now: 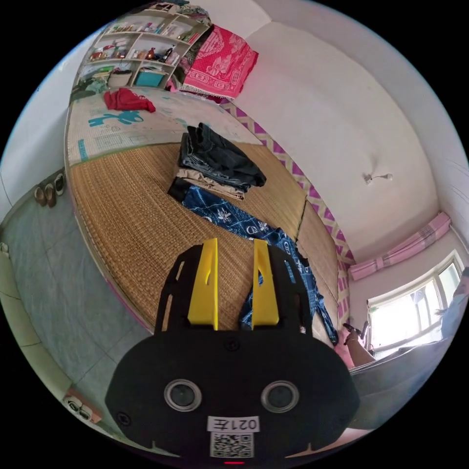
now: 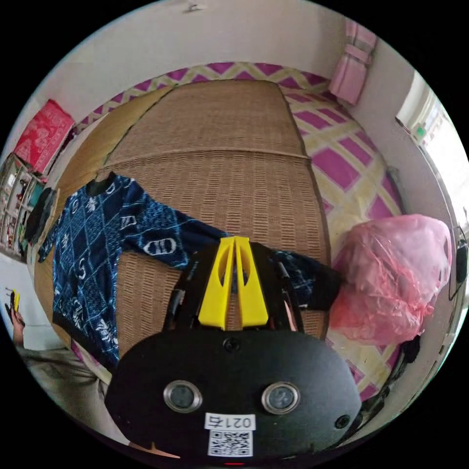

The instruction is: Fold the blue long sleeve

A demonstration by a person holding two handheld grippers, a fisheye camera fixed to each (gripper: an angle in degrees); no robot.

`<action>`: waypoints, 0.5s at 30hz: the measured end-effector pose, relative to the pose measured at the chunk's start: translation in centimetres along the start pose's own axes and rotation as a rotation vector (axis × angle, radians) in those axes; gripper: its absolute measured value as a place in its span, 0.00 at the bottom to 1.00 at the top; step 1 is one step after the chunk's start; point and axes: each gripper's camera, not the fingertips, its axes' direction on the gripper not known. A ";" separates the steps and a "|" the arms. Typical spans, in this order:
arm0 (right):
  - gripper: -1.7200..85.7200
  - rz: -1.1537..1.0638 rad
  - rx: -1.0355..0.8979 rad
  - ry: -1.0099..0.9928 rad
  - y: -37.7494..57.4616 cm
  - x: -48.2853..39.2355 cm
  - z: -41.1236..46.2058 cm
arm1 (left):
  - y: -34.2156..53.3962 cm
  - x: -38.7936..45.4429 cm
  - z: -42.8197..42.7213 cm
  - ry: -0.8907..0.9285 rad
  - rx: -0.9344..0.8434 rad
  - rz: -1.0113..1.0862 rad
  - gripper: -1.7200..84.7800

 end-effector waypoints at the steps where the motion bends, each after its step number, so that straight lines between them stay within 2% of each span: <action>1: 0.01 -0.048 0.000 -0.035 0.6 -2.6 -0.4 | -1.0 -1.2 1.3 0.011 -0.010 -0.016 0.15; 7: 0.01 -0.152 -0.018 -0.155 5.6 -13.6 -3.3 | -8.5 -8.5 8.4 0.028 -0.057 -0.135 0.15; 12: 0.01 -0.134 -0.081 -0.187 10.8 -19.8 -4.6 | -13.9 -14.4 13.4 0.085 -0.067 -0.250 0.15; 15: 0.01 -0.034 -0.125 -0.311 13.9 -21.7 -4.5 | -15.6 -16.9 15.8 0.144 -0.058 -0.341 0.16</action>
